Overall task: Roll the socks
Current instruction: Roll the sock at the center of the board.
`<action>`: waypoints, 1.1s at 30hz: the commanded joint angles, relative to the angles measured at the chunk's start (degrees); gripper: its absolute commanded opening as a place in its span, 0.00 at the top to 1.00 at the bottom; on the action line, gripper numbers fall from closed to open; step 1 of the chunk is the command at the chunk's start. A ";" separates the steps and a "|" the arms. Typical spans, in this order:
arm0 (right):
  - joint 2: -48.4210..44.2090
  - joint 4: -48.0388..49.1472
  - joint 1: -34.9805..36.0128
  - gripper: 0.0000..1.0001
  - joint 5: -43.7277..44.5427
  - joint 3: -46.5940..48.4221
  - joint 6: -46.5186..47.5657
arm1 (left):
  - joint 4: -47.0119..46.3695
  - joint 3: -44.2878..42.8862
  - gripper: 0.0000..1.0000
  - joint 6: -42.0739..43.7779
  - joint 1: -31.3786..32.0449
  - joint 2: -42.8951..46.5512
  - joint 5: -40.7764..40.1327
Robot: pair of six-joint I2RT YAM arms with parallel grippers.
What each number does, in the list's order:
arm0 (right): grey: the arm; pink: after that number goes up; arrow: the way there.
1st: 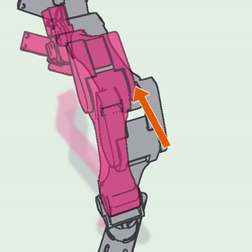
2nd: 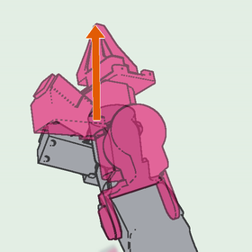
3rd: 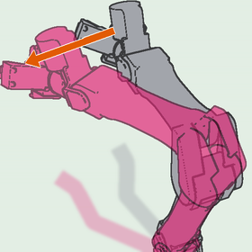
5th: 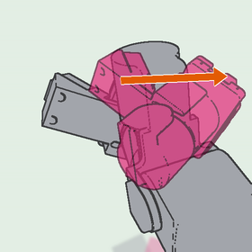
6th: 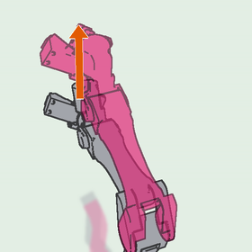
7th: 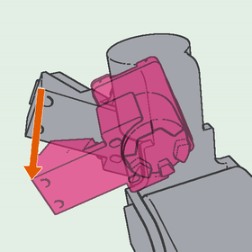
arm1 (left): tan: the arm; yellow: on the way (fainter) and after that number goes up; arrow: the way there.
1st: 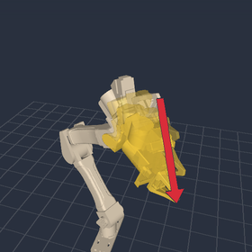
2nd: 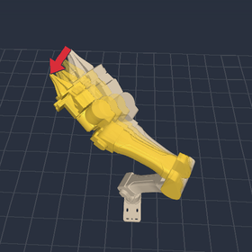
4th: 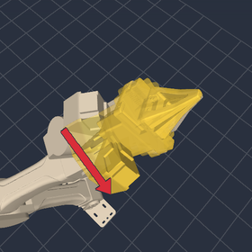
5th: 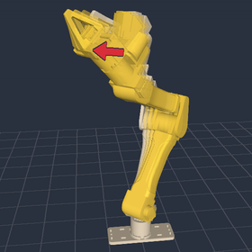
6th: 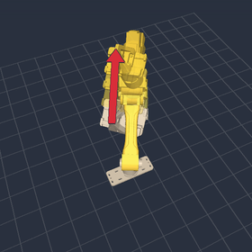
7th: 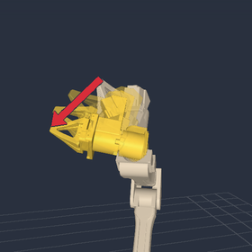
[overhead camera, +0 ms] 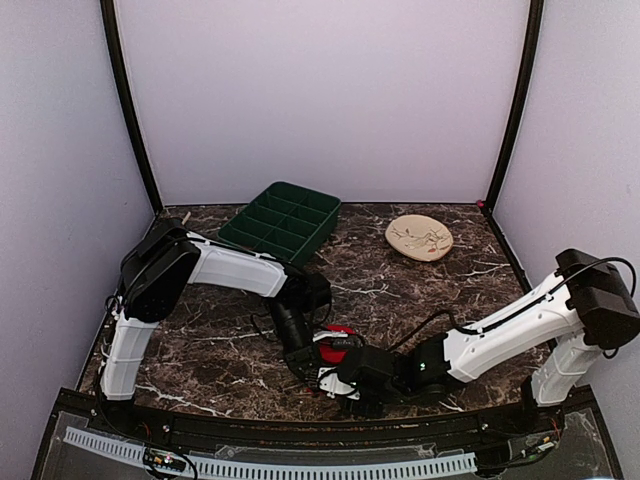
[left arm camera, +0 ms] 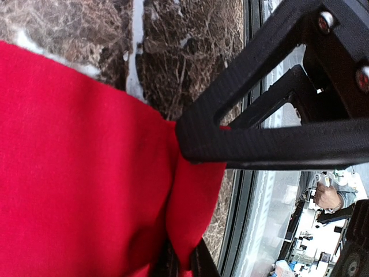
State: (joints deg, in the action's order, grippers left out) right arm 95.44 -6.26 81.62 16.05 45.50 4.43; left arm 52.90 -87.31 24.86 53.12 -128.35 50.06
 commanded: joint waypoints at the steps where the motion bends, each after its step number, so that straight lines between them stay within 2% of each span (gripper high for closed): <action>1: 1.12 0.38 -0.70 0.57 -1.01 1.64 1.53 | 1.95 -0.32 0.94 0.98 -0.04 -0.79 -1.47; 12: 2.87 -0.64 -2.76 0.64 -2.71 2.50 2.85 | 2.03 -0.24 0.94 0.98 -0.04 -1.17 -1.34; 20: 2.29 -1.86 -3.49 0.83 -4.32 1.84 1.46 | 1.98 -0.19 0.92 0.67 -0.28 -1.12 -2.02; 25: 1.26 -1.84 -3.44 0.87 -4.17 0.94 0.38 | 1.94 -0.14 0.92 0.41 -0.47 -1.14 -2.40; 33: 1.66 -1.83 -4.38 0.91 -7.66 1.31 -0.58 | 1.26 -0.12 0.85 -1.36 -1.31 0.16 -5.08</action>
State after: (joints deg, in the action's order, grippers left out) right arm 97.19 -6.76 78.39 10.66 47.24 5.17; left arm 53.67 -87.53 24.49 52.69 -128.49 49.67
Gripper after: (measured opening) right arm 0.100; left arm 0.135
